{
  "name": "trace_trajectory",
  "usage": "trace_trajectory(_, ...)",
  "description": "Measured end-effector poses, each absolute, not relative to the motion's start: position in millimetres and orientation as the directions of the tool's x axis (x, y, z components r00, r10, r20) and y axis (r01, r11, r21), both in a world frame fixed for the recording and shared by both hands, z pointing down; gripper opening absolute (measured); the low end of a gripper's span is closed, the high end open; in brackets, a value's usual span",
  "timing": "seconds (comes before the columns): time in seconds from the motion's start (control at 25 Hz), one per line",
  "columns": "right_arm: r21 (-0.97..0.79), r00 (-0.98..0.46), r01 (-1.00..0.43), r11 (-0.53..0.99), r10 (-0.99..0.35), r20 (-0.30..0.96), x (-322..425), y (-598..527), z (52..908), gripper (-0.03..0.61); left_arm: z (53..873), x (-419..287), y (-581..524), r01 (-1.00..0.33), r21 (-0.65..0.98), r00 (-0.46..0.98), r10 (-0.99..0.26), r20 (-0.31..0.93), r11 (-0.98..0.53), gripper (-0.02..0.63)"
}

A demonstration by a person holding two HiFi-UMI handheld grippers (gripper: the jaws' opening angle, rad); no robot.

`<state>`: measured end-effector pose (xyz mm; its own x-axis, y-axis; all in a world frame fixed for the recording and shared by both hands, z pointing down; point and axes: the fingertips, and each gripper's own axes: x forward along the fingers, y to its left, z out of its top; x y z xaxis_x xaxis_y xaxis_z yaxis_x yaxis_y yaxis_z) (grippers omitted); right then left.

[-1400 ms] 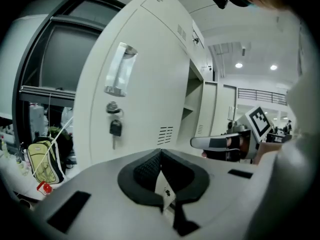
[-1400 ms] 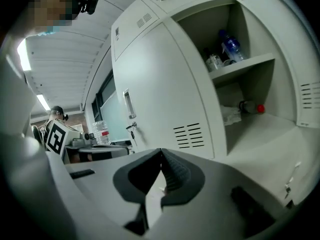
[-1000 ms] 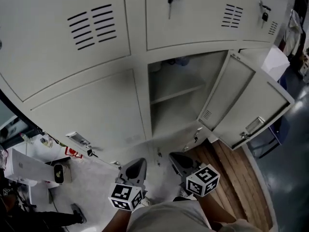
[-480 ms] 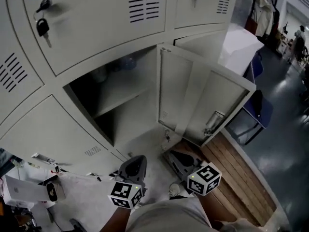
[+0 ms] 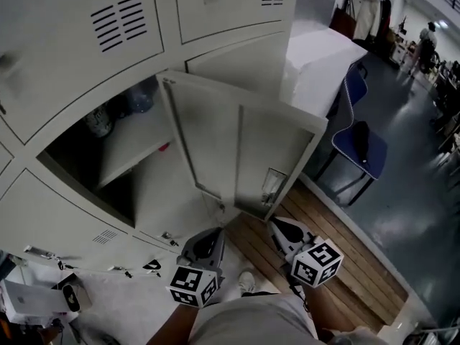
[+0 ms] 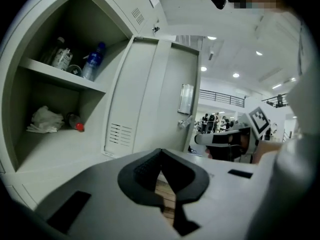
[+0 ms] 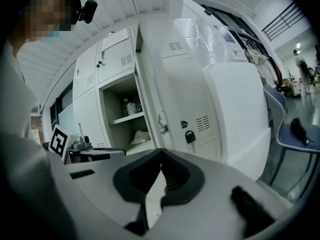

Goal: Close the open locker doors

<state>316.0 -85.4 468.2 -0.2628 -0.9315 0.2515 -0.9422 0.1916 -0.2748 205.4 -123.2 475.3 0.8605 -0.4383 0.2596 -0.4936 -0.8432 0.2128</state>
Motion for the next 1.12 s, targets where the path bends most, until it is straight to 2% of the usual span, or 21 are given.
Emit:
trace_trajectory(0.44, -0.258, -0.266, -0.945, 0.199, -0.929, 0.257, 371, -85, 474, 0.028, 481, 240, -110, -0.528, 0.216, 0.841, -0.471, 0.268, -0.821, 0.015)
trace_trajectory(1.12, -0.252, -0.356, -0.923, 0.292, -0.896, 0.264, 365, -116, 480, 0.028, 482, 218, -117, -0.628, 0.215, 0.774, -0.571, 0.272, -0.748, 0.015)
